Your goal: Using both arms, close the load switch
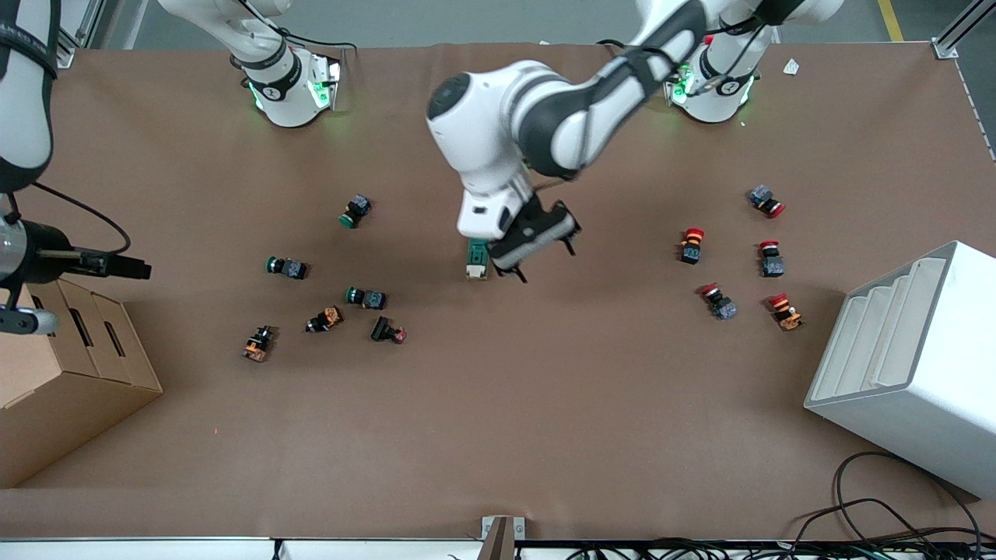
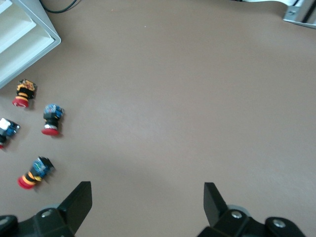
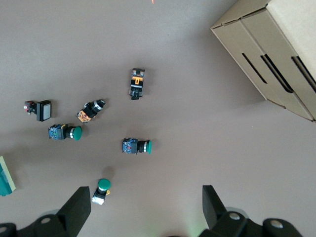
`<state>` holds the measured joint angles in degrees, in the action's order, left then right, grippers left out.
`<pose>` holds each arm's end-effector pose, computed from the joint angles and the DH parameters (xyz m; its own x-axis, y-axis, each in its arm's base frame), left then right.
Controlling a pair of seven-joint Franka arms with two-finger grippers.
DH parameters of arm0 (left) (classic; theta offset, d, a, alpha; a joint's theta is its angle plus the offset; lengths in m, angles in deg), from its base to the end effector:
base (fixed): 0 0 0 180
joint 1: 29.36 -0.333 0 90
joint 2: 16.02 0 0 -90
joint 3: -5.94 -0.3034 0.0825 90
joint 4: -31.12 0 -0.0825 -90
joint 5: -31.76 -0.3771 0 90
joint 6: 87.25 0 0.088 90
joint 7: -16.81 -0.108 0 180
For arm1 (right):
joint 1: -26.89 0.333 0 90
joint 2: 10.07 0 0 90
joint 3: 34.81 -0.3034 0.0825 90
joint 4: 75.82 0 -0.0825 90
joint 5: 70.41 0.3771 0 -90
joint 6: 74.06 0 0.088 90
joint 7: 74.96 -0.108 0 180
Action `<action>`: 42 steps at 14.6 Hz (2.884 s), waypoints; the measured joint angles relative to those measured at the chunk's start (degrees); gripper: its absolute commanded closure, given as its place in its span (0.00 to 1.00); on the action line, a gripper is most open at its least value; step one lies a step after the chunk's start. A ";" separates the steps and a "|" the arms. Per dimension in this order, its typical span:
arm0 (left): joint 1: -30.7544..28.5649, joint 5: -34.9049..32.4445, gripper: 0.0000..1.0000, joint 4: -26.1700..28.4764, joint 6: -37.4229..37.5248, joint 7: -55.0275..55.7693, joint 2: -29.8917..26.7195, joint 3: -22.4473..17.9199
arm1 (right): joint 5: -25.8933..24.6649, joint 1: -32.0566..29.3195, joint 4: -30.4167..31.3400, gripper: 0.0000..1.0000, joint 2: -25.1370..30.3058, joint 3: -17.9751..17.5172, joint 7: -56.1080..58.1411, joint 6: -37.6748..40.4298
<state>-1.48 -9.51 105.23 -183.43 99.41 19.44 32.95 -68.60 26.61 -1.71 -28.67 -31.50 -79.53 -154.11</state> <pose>0.5057 -0.4789 0.3982 0.8679 0.3131 0.3856 0.4192 -0.8781 -0.2305 0.6170 -0.0293 0.5344 0.9662 -0.1361 -0.2190 -0.1385 -0.9904 0.0043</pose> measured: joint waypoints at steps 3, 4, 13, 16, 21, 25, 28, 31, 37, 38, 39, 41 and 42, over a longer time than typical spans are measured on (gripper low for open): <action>-6.23 5.82 0.00 -1.02 -0.44 -10.45 -2.51 0.04 | -0.61 -0.20 0.00 0.00 0.85 -0.96 0.23 0.47; -8.03 8.00 0.00 -1.07 -0.44 -13.38 -3.57 -0.03 | -0.70 -0.23 0.00 0.00 0.90 -1.05 0.65 0.48; -18.10 28.77 0.00 -1.10 0.20 -44.86 -15.44 -10.93 | -0.89 -0.27 -0.01 0.00 1.55 -1.21 1.01 0.44; -20.58 34.68 0.00 -0.61 3.03 -53.89 -19.66 -15.10 | -0.94 -0.27 -0.05 0.00 1.55 -1.25 1.01 0.15; -24.84 37.02 0.00 1.91 6.94 -67.77 -26.44 -18.07 | -0.98 -0.63 -3.64 0.00 1.70 -1.18 1.01 1.19; -25.35 37.41 0.00 2.77 12.37 -70.06 -29.58 -19.82 | -0.96 -0.75 -3.92 0.00 1.69 -1.36 1.01 1.34; -25.45 39.16 0.00 3.71 13.47 -73.78 -31.27 -22.13 | -0.98 -0.74 -4.07 0.00 1.72 -1.68 1.01 3.67; -25.59 40.52 0.00 6.84 13.83 -76.13 -34.12 -23.96 | -0.98 -0.72 -4.05 0.00 2.14 -1.80 1.01 5.13; -26.53 41.04 0.00 12.71 13.96 -82.81 -39.87 -26.88 | -0.98 -0.72 6.50 0.00 11.67 -1.82 1.01 0.66; -26.57 41.05 0.00 13.00 13.96 -83.29 -40.16 -27.25 | -0.98 -0.72 9.35 0.00 13.77 -1.83 1.01 -0.62; -26.69 41.05 0.00 13.18 13.96 -83.55 -40.26 -27.42 | -0.98 -0.72 11.97 0.00 15.63 -1.84 1.01 -1.65; -26.75 41.06 0.00 13.37 13.95 -83.62 -40.26 -27.41 | -0.98 -0.72 15.31 0.00 18.30 -1.84 1.01 -2.77; -26.73 41.06 0.00 13.44 13.89 -83.62 -40.26 -27.32 | -0.98 -0.72 16.01 0.00 19.17 -1.84 1.01 -2.81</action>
<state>-28.21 31.55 118.66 -169.53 15.79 -20.82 5.63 -69.59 25.89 14.29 -9.51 -33.34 -78.52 -156.91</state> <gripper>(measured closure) 0.000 0.000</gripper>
